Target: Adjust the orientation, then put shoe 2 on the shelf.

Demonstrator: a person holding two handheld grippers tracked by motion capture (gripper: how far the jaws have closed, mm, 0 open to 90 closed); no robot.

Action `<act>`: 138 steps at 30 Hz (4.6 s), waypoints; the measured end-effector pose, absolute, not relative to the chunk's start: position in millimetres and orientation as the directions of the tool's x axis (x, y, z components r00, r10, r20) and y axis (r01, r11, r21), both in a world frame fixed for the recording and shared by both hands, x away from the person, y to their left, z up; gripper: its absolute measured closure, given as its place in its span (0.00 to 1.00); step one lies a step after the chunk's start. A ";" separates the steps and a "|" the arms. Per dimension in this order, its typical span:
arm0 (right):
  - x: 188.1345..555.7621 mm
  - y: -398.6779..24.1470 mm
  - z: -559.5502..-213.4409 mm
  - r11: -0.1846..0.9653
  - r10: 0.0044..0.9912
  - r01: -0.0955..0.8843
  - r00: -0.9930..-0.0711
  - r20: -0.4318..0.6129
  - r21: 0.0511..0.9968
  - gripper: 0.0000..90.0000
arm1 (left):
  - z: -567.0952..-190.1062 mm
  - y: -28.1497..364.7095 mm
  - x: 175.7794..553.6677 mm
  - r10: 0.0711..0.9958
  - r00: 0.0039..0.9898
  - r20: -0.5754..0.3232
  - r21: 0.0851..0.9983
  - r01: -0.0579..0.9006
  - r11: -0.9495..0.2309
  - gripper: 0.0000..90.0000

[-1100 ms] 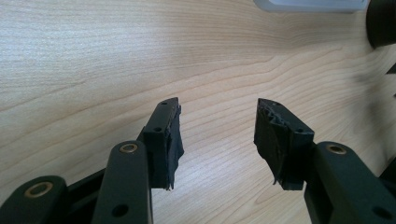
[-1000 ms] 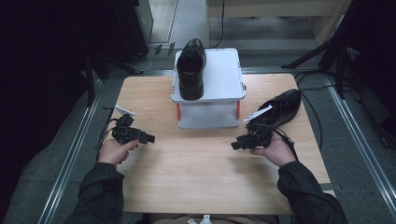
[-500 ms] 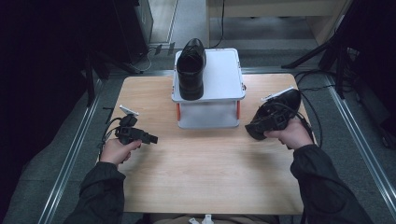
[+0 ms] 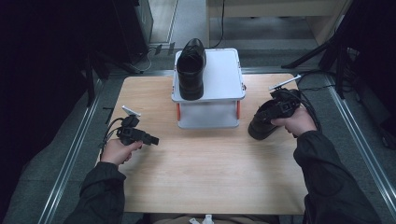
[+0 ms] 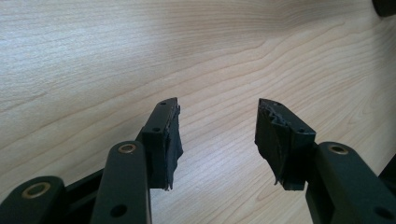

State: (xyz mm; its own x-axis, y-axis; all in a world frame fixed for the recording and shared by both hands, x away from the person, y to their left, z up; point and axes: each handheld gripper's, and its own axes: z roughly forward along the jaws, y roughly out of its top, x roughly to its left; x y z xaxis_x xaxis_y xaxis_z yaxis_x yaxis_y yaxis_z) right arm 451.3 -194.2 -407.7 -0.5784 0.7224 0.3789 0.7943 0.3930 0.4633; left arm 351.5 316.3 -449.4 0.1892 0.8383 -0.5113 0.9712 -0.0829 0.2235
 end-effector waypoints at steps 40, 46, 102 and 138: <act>408.6 -256.4 -417.8 0.338 0.764 0.883 -0.459 0.453 0.324 0.91 | -455.7 296.5 375.5 0.818 0.233 -0.527 0.230 0.965 -0.127 0.55; 407.7 -258.6 -420.2 0.340 0.754 0.878 -0.468 0.461 0.337 0.89 | -455.3 295.7 376.1 0.822 0.238 -0.517 0.232 0.964 -0.133 0.55; 451.9 -298.0 -459.4 -0.006 0.916 0.974 -0.086 0.391 0.226 0.76 | -459.2 290.3 377.8 0.831 0.247 -0.498 0.202 0.965 -0.165 0.55; 494.1 -279.8 -366.0 -0.140 0.885 0.963 0.017 0.465 0.231 0.96 | -458.3 294.0 373.8 0.831 0.256 -0.494 0.217 0.962 -0.167 0.55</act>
